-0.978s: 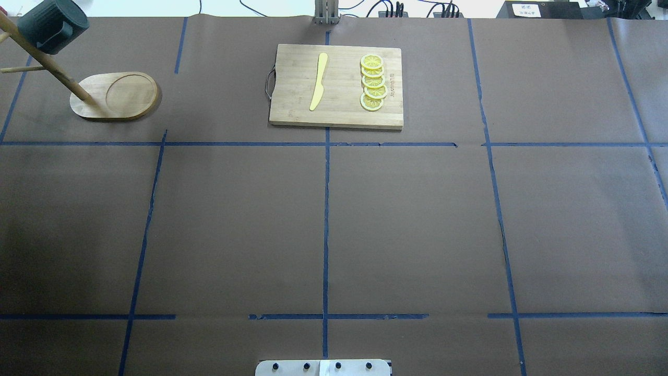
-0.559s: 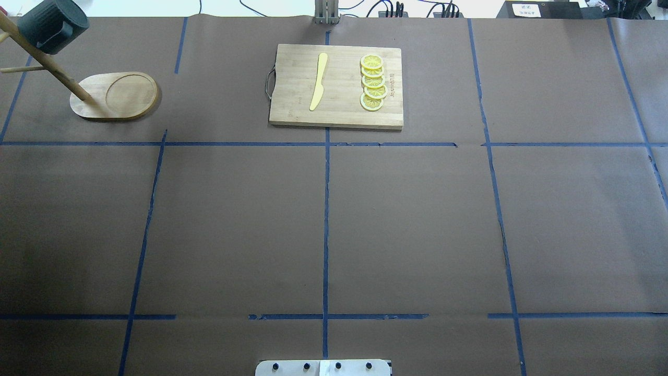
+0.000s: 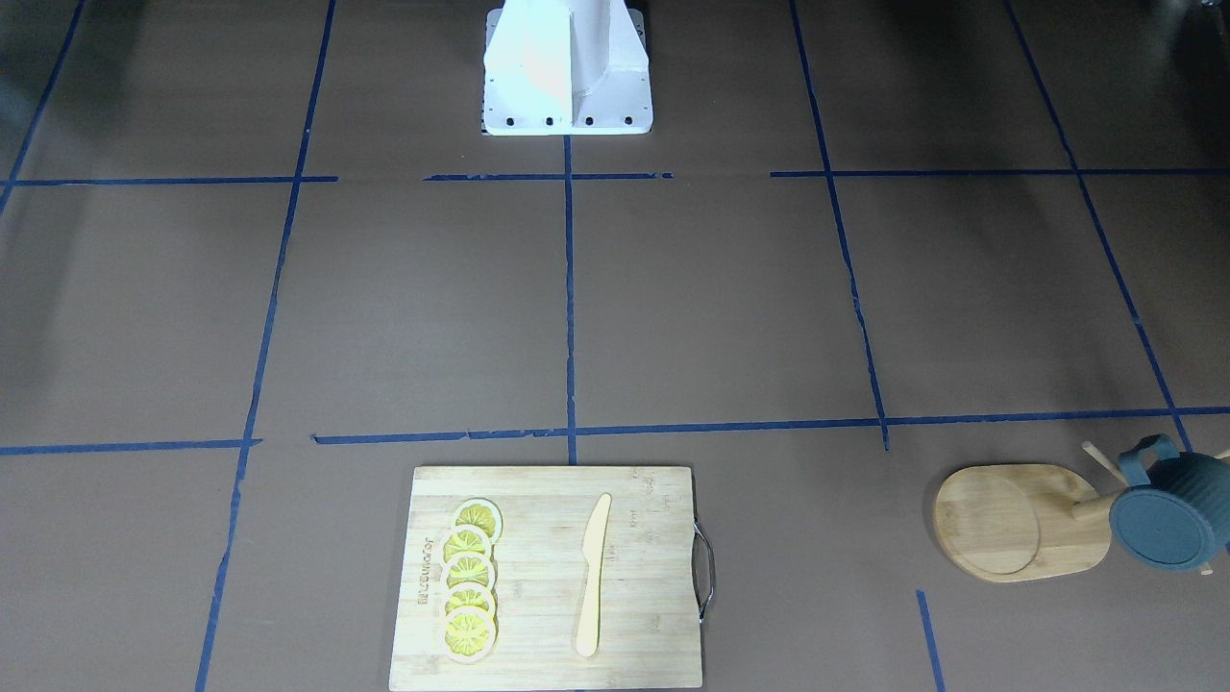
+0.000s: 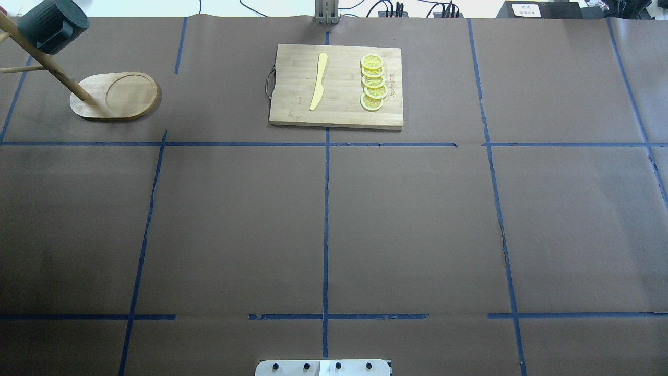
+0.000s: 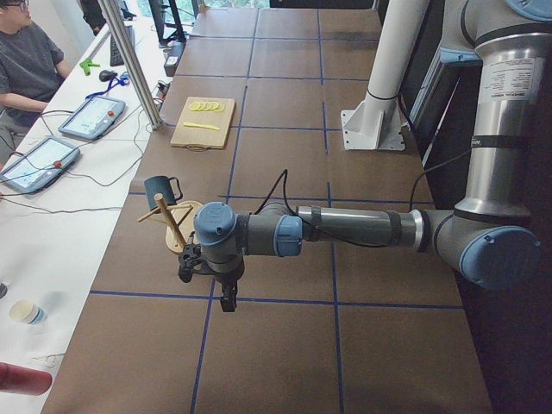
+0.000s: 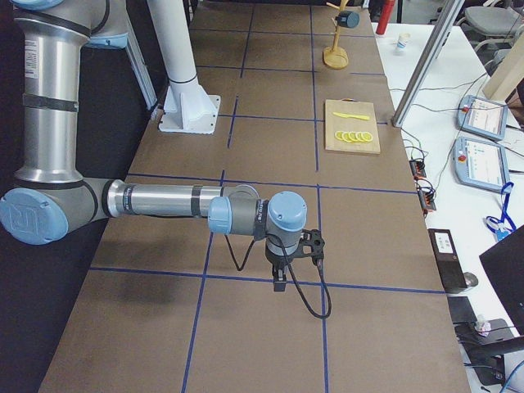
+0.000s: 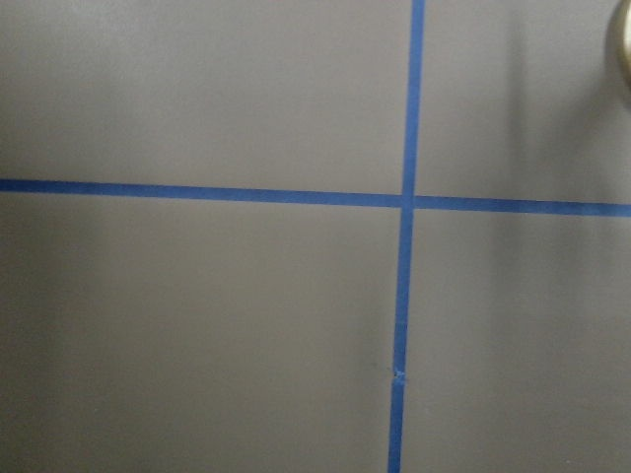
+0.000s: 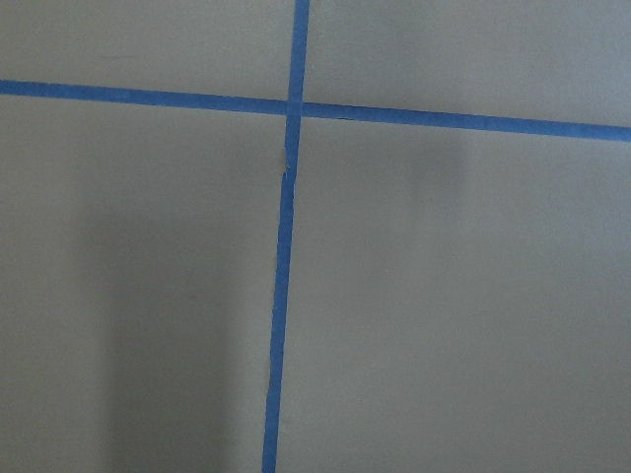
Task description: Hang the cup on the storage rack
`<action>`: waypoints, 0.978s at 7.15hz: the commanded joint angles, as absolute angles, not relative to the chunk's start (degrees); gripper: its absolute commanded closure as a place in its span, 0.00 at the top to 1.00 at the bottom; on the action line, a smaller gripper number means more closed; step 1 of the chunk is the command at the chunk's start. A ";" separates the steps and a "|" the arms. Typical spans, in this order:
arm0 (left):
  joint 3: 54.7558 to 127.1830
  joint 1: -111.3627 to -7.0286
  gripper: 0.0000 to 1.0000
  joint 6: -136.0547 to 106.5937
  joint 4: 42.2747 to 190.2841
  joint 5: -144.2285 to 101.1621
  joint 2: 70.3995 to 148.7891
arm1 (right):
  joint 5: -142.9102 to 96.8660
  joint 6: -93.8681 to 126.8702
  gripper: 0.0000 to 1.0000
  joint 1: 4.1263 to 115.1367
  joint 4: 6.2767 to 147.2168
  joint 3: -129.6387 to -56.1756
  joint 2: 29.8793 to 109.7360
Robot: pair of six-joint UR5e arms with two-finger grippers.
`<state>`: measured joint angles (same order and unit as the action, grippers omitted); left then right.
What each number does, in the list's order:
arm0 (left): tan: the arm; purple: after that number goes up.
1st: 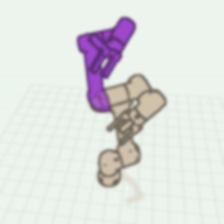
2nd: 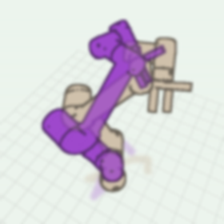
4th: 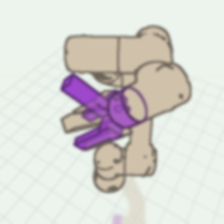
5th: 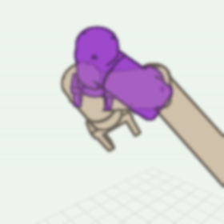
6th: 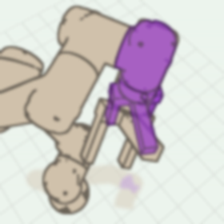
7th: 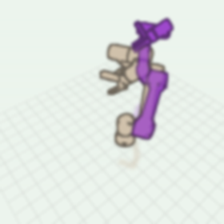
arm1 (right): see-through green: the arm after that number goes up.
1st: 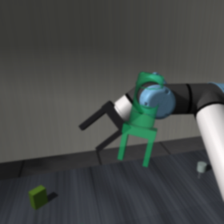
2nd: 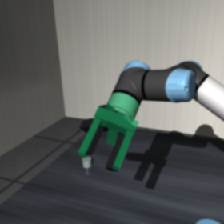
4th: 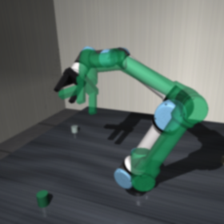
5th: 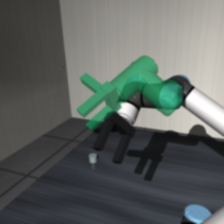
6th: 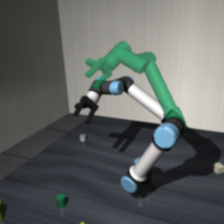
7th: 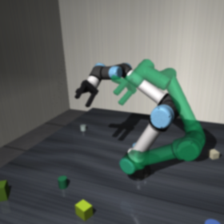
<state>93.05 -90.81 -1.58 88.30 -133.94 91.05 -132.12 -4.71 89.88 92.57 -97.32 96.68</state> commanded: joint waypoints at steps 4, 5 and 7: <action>94.04 -90.53 1.00 -1.41 88.59 -133.77 89.82 | -130.96 -4.57 1.00 89.82 92.55 -96.59 95.98; 94.39 -90.53 1.00 -1.49 88.51 -133.77 89.74 | -131.57 -4.40 1.00 89.74 92.55 -96.68 95.89; 94.48 -90.44 1.00 -1.41 88.68 -133.94 88.51 | -131.92 -4.66 1.00 89.74 92.46 -96.60 95.98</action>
<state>94.40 -90.47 -1.43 88.59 -133.85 89.00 -131.79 -4.54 89.76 92.53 -96.76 95.94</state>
